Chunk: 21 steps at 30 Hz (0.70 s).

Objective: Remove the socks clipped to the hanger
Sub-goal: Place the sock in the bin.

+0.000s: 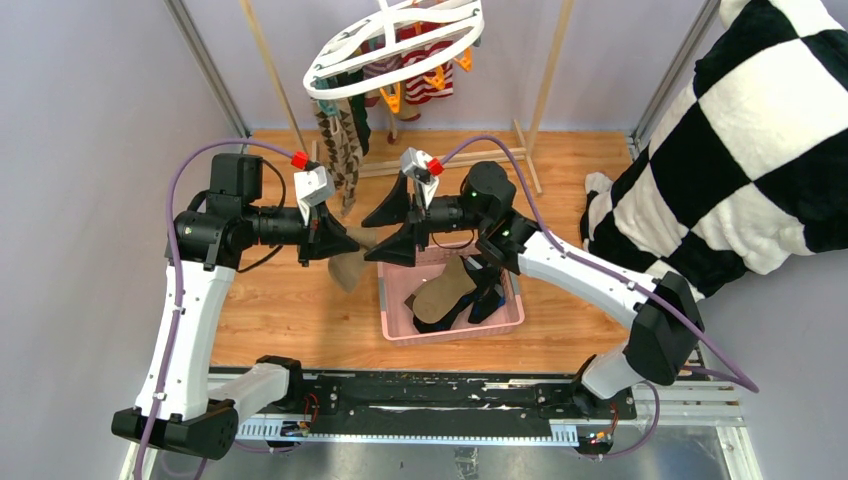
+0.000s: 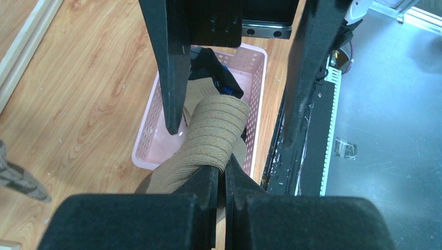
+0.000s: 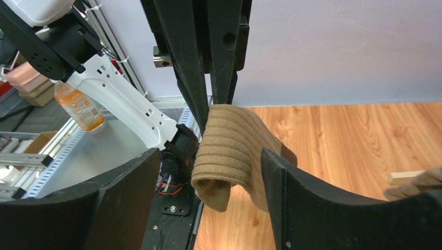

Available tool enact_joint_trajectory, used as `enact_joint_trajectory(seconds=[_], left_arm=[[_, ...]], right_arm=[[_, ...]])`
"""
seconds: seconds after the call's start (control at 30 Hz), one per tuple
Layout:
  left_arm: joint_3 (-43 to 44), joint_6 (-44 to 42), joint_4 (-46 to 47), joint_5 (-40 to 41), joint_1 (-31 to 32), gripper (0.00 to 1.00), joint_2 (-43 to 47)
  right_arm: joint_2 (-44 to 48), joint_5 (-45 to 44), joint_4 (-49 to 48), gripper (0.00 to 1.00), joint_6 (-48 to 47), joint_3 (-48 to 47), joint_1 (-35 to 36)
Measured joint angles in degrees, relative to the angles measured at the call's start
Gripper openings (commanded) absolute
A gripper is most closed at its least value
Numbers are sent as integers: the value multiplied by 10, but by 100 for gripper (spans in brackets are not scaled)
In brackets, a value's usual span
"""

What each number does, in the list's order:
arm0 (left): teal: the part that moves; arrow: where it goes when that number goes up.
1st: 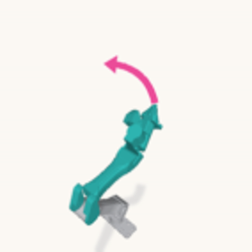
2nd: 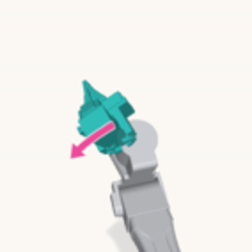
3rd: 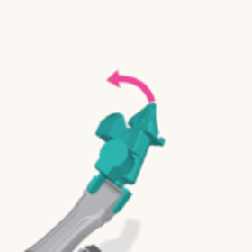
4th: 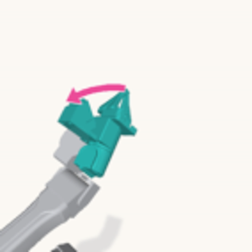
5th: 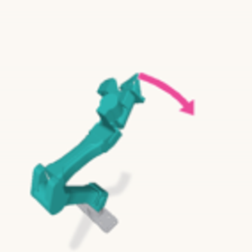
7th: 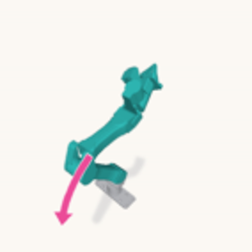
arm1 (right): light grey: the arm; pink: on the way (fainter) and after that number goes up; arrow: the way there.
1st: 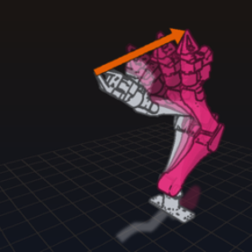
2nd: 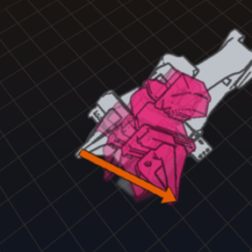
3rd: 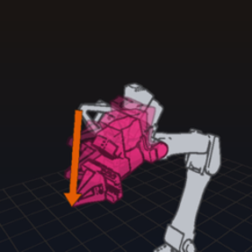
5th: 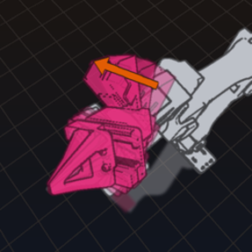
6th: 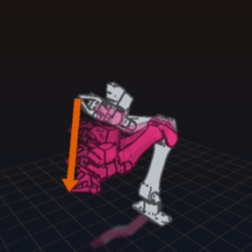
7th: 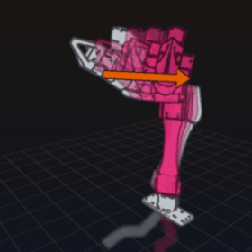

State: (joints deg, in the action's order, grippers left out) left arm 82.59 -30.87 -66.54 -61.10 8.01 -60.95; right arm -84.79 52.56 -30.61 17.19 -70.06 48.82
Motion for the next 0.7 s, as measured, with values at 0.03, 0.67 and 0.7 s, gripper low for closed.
enact_joint_trajectory(seconds=[0.03,0.67,0.7], left_arm=[[0,0,0,0,0,0,0],[29,46,1,104,0,100,-36],[31,50,1,118,-2,100,-41]], right_arm=[[-4,0,1,63,2,-2,1],[76,-100,70,0,58,96,-61],[82,-106,79,0,58,110,-64]])
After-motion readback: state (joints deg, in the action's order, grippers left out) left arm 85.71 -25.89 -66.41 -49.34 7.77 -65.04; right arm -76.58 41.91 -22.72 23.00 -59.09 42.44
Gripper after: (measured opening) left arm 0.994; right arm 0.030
